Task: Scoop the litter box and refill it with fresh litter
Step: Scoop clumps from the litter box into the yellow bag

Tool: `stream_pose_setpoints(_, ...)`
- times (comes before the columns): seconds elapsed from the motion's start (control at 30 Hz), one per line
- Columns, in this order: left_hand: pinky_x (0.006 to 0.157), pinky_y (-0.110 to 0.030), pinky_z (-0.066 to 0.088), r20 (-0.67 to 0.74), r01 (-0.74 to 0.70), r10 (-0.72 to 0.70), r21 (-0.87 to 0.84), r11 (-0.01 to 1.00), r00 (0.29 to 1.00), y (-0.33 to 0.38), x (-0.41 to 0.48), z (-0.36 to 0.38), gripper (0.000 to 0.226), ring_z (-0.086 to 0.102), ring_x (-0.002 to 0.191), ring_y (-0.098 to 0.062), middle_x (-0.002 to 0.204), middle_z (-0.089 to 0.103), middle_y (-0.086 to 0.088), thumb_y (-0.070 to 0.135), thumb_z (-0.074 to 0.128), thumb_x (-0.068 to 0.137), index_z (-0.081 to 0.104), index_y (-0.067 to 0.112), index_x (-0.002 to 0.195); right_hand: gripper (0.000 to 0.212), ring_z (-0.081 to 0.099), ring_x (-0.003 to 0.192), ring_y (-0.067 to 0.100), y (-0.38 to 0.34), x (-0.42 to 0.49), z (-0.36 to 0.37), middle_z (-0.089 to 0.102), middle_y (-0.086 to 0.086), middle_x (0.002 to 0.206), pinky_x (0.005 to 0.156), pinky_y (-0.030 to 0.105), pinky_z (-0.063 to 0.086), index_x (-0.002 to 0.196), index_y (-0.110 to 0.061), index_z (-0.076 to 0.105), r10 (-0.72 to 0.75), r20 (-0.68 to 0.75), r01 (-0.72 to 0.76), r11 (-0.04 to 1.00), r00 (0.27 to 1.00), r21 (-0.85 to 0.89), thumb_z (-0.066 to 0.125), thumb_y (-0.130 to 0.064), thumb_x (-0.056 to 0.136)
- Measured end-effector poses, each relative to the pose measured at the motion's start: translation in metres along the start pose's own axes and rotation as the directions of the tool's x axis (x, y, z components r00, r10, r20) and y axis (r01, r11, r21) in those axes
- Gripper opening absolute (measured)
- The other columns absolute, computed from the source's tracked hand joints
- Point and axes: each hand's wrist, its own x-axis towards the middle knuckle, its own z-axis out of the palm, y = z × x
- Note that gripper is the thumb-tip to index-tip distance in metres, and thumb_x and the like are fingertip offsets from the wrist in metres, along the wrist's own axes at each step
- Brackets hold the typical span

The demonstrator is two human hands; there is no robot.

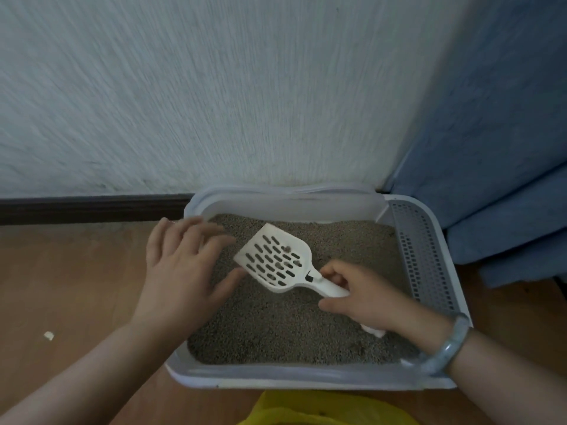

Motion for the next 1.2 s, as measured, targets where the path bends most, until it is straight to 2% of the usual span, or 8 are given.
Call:
stream_pose_setpoints(0.13, 0.108, -0.039, 0.027, 0.130, 0.019, 0.015, -0.256, 0.966, 0.991, 0.030, -0.004, -0.001, 0.045, 0.059, 0.095, -0.002, 0.091, 0.066, 0.020, 0.068, 0.039, 0.081, 0.066, 0.035, 0.095, 0.039, 0.058, 0.089, 0.005, -0.012, -0.010, 0.017, 0.059, -0.008, 0.101, 0.075, 0.022, 0.047, 0.112, -0.027, 0.054, 0.046, -0.028, -0.039, 0.975, 0.999, 0.219, 0.074, -0.022, 0.078)
stream_pose_setpoints(0.2, 0.084, -0.027, 0.047, 0.271, 0.227, -0.089, -0.537, 0.812, 0.959, 0.046, -0.005, 0.000, 0.037, 0.059, 0.081, 0.007, 0.082, 0.066, 0.023, 0.066, 0.050, 0.080, 0.066, 0.035, 0.090, 0.039, 0.059, 0.090, 0.007, -0.017, -0.016, 0.021, 0.060, -0.007, 0.102, 0.076, 0.026, 0.048, 0.112, -0.028, 0.053, 0.081, -0.052, -0.060, 0.943, 0.995, 0.327, 0.073, -0.021, 0.079)
stream_pose_setpoints(0.3, 0.058, -0.015, 0.044, 0.377, 0.442, -0.237, -0.686, 0.578, 0.895, 0.059, -0.009, 0.009, 0.016, 0.058, 0.064, 0.004, 0.073, 0.066, 0.016, 0.044, 0.065, 0.082, 0.065, 0.028, 0.084, 0.037, 0.061, 0.091, 0.008, -0.023, -0.027, 0.026, 0.061, -0.008, 0.103, 0.074, 0.027, 0.048, 0.111, -0.030, 0.051, 0.134, -0.087, -0.076, 0.874, 0.987, 0.481, 0.071, -0.020, 0.081)
stream_pose_setpoints(0.47, 0.073, -0.036, 0.048, 0.649, 0.647, -0.126, -0.684, 0.336, 0.751, 0.072, -0.009, 0.015, 0.050, 0.061, 0.071, -0.021, 0.081, 0.068, -0.008, 0.065, 0.064, 0.072, 0.069, 0.018, 0.087, 0.031, 0.062, 0.087, 0.011, -0.030, -0.036, 0.035, 0.064, -0.003, 0.101, 0.061, 0.019, 0.045, 0.108, -0.028, 0.050, 0.142, -0.137, -0.029, 0.790, 0.980, 0.613, 0.067, -0.018, 0.085)
stream_pose_setpoints(0.6, 0.097, -0.051, 0.046, 0.686, 0.685, -0.080, -0.697, 0.212, 0.723, 0.084, -0.004, 0.014, 0.037, 0.065, 0.096, -0.029, 0.104, 0.067, -0.022, 0.047, 0.065, 0.082, 0.070, 0.012, 0.093, 0.030, 0.064, 0.085, 0.012, -0.035, -0.033, 0.039, 0.066, 0.003, 0.102, 0.058, 0.015, 0.046, 0.109, -0.024, 0.052, 0.090, -0.091, -0.002, 0.722, 0.992, 0.692, 0.066, -0.014, 0.085)
stream_pose_setpoints(0.73, 0.093, -0.058, 0.047, 0.662, 0.683, -0.169, -0.714, 0.155, 0.730, 0.085, 0.000, 0.016, 0.023, 0.063, 0.102, -0.039, 0.104, 0.068, -0.022, 0.025, 0.061, 0.091, 0.063, 0.004, 0.102, 0.038, 0.067, 0.094, 0.013, -0.032, -0.029, 0.039, 0.068, 0.005, 0.105, 0.075, 0.021, 0.053, 0.115, -0.021, 0.051, 0.016, -0.042, 0.020, 0.674, 0.999, 0.738, 0.065, -0.003, 0.084)
stream_pose_setpoints(0.97, 0.070, -0.034, 0.048, 0.663, 0.611, -0.093, -0.615, 0.498, 0.743, 0.055, 0.013, 0.011, 0.005, 0.062, 0.076, -0.020, 0.086, 0.069, -0.005, 0.023, 0.052, 0.096, 0.057, 0.022, 0.097, 0.032, 0.061, 0.094, 0.006, -0.015, -0.027, 0.009, 0.063, -0.008, 0.101, 0.082, 0.019, 0.051, 0.107, -0.032, 0.054, -0.046, -0.016, 0.049, 0.930, 0.999, 0.364, 0.068, -0.016, 0.084)
stream_pose_setpoints(1.2, 0.067, -0.031, 0.047, 0.643, 0.115, 0.022, -0.170, 0.979, 0.766, 0.035, 0.031, 0.004, 0.009, 0.058, 0.071, -0.010, 0.080, 0.059, 0.009, 0.039, 0.048, 0.094, 0.046, 0.034, 0.101, 0.035, 0.058, 0.091, 0.003, 0.022, -0.026, -0.023, 0.059, -0.013, 0.102, 0.079, 0.020, 0.050, 0.111, -0.029, 0.058, -0.023, -0.095, 0.031, 0.997, 0.995, 0.078, 0.072, -0.022, 0.080)
